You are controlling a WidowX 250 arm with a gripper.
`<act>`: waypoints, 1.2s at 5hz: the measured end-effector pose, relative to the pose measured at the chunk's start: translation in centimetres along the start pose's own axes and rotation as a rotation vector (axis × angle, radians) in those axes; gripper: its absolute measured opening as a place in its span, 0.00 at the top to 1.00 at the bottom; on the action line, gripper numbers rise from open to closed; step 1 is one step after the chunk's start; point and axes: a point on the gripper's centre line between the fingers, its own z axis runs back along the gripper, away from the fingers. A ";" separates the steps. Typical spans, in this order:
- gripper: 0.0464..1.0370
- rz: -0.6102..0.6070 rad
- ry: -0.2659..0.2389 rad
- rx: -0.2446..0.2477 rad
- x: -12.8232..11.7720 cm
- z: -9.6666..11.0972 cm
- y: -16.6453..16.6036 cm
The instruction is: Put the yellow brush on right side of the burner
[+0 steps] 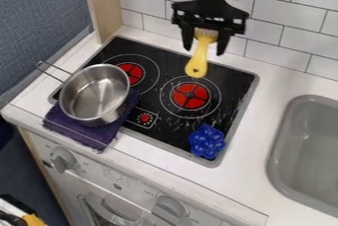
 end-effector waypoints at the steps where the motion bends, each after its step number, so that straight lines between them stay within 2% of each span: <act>1: 0.30 -0.065 0.030 0.007 -1.0 -1.3 -2.3; 2: 0.30 -0.103 0.058 0.014 -1.7 -2.5 -3.0; 3: 0.30 -0.109 0.061 0.004 -1.8 -3.1 -3.2; 4: 0.30 -0.110 0.110 0.005 -2.6 -4.8 -3.4; 5: 0.24 -0.100 0.118 0.000 -2.7 -4.8 -3.5; 6: 0.03 -0.122 0.120 -0.002 -2.7 -4.8 -3.5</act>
